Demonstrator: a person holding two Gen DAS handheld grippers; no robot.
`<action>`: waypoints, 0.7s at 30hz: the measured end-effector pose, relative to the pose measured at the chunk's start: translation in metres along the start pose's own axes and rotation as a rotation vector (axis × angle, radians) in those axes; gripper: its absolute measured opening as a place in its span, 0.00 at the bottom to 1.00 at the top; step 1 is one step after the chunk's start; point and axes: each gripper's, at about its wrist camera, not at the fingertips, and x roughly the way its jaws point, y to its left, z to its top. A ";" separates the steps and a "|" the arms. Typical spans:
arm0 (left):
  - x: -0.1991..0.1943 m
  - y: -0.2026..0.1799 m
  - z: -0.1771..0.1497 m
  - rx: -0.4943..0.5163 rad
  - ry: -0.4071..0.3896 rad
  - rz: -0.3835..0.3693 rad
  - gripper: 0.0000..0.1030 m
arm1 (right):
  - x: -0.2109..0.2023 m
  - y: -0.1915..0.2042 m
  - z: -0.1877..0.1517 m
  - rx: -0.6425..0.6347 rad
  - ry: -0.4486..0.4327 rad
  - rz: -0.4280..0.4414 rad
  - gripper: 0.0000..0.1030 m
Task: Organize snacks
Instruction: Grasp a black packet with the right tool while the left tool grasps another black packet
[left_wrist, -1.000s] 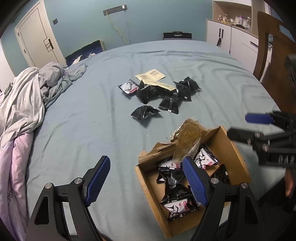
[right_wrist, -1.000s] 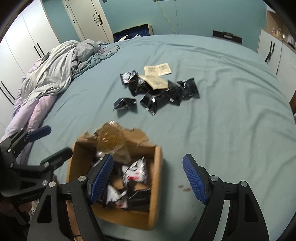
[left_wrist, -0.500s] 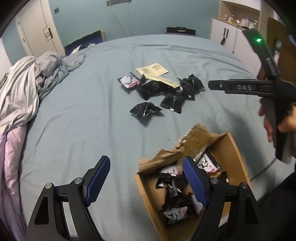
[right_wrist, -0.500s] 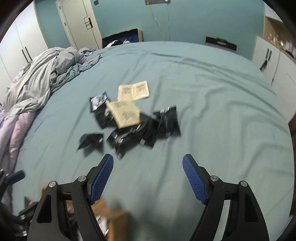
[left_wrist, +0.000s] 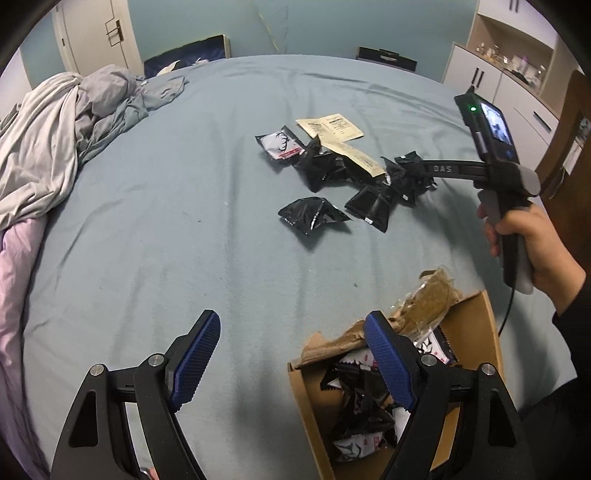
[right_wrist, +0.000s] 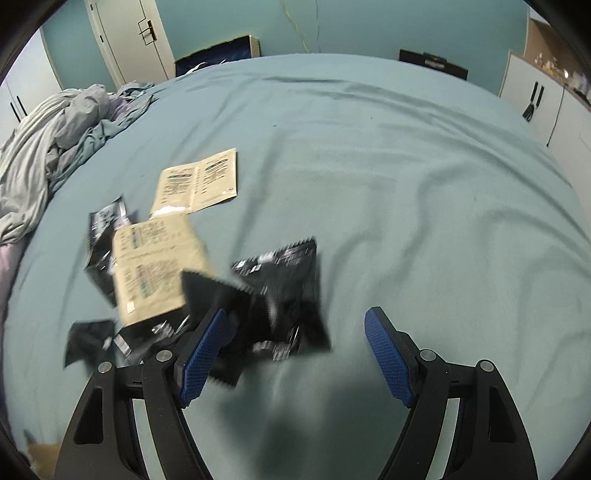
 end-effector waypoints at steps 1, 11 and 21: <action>0.001 0.000 0.000 -0.002 0.000 0.000 0.79 | 0.007 0.001 0.001 0.000 0.002 -0.008 0.74; 0.038 0.014 0.031 0.022 -0.038 0.009 0.80 | 0.005 -0.001 0.000 0.035 -0.063 -0.020 0.28; 0.082 0.006 0.074 0.088 -0.047 -0.037 0.80 | -0.074 0.022 -0.028 0.060 -0.065 0.169 0.29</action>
